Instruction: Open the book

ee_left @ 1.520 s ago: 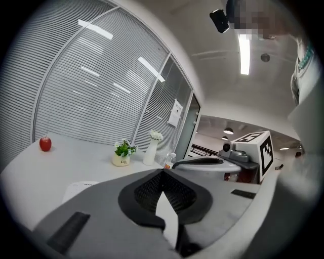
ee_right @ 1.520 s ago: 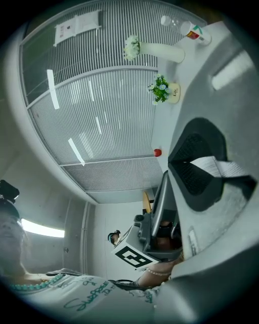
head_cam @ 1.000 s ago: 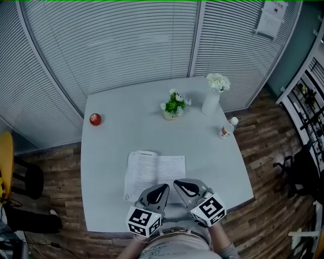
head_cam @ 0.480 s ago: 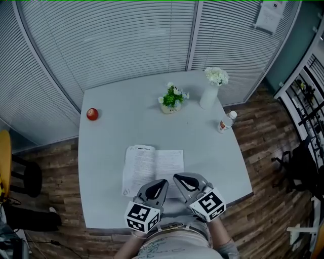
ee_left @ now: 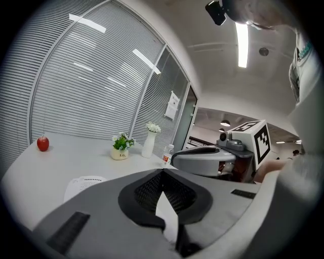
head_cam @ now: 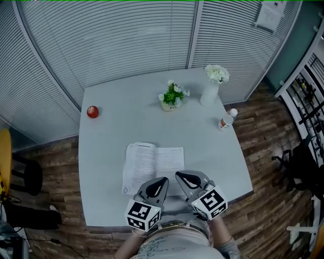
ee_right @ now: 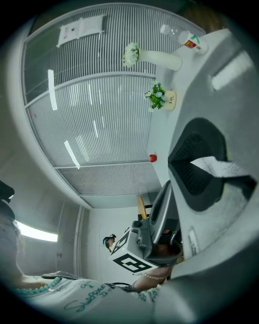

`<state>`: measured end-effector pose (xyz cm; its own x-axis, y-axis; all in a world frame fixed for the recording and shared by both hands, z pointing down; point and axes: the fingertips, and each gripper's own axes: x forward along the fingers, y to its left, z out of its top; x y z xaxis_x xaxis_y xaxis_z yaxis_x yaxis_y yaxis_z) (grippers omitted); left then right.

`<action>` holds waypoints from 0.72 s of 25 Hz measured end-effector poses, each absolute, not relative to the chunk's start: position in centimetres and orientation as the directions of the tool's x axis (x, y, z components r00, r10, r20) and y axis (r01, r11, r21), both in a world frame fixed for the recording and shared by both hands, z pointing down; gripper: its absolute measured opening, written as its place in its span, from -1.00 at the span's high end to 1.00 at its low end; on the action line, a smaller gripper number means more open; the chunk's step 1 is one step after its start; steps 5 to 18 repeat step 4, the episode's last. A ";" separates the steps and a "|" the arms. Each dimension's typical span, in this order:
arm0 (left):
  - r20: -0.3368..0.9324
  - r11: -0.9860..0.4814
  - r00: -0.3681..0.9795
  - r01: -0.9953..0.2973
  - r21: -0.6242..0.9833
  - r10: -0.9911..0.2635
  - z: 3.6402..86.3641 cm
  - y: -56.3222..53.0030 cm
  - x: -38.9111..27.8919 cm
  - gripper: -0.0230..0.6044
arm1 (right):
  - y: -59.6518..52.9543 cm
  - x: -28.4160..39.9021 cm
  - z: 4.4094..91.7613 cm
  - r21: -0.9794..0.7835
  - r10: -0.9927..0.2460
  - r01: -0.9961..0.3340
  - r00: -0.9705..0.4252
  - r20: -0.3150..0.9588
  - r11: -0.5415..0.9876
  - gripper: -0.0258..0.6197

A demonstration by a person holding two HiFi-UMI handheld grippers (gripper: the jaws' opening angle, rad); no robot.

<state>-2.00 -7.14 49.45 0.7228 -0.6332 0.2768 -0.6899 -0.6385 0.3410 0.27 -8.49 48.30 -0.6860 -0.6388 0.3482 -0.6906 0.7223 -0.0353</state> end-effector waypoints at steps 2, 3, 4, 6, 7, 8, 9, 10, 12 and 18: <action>0.279 -0.638 0.722 -0.690 0.341 -0.633 49.5 -7.1 -1.9 0.93 | -8.4 0.5 48.3 -0.033 -0.640 -0.692 -0.684 0.352 0.721 0.92; 0.279 -0.637 0.722 -0.690 0.343 -0.633 49.5 -7.0 -1.9 0.93 | -8.4 0.6 48.3 -0.032 -0.639 -0.692 -0.682 0.354 0.721 0.92; 0.280 -0.636 0.722 -0.690 0.345 -0.633 49.5 -6.9 -1.8 0.93 | -8.3 0.7 48.3 -0.032 -0.639 -0.692 -0.681 0.357 0.721 0.92; 0.280 -0.636 0.722 -0.690 0.345 -0.633 49.5 -6.9 -1.8 0.93 | -8.3 0.7 48.3 -0.032 -0.639 -0.692 -0.681 0.357 0.721 0.92; 0.280 -0.636 0.722 -0.690 0.345 -0.633 49.5 -6.9 -1.8 0.93 | -8.3 0.7 48.3 -0.032 -0.639 -0.692 -0.681 0.357 0.721 0.92; 0.280 -0.636 0.722 -0.690 0.345 -0.633 49.5 -6.9 -1.8 0.93 | -8.3 0.7 48.3 -0.032 -0.639 -0.692 -0.681 0.357 0.721 0.92; 0.280 -0.636 0.722 -0.690 0.345 -0.633 49.5 -6.9 -1.8 0.93 | -8.3 0.7 48.3 -0.032 -0.639 -0.692 -0.681 0.357 0.721 0.92; 0.280 -0.636 0.722 -0.690 0.345 -0.633 49.5 -6.9 -1.8 0.93 | -8.3 0.7 48.3 -0.032 -0.639 -0.692 -0.681 0.357 0.721 0.92; 0.280 -0.636 0.722 -0.690 0.345 -0.633 49.5 -6.9 -1.8 0.93 | -8.3 0.7 48.3 -0.032 -0.639 -0.692 -0.681 0.357 0.721 0.92; 0.280 -0.636 0.722 -0.690 0.345 -0.633 49.5 -6.9 -1.8 0.93 | -8.3 0.7 48.3 -0.032 -0.639 -0.692 -0.681 0.357 0.721 0.92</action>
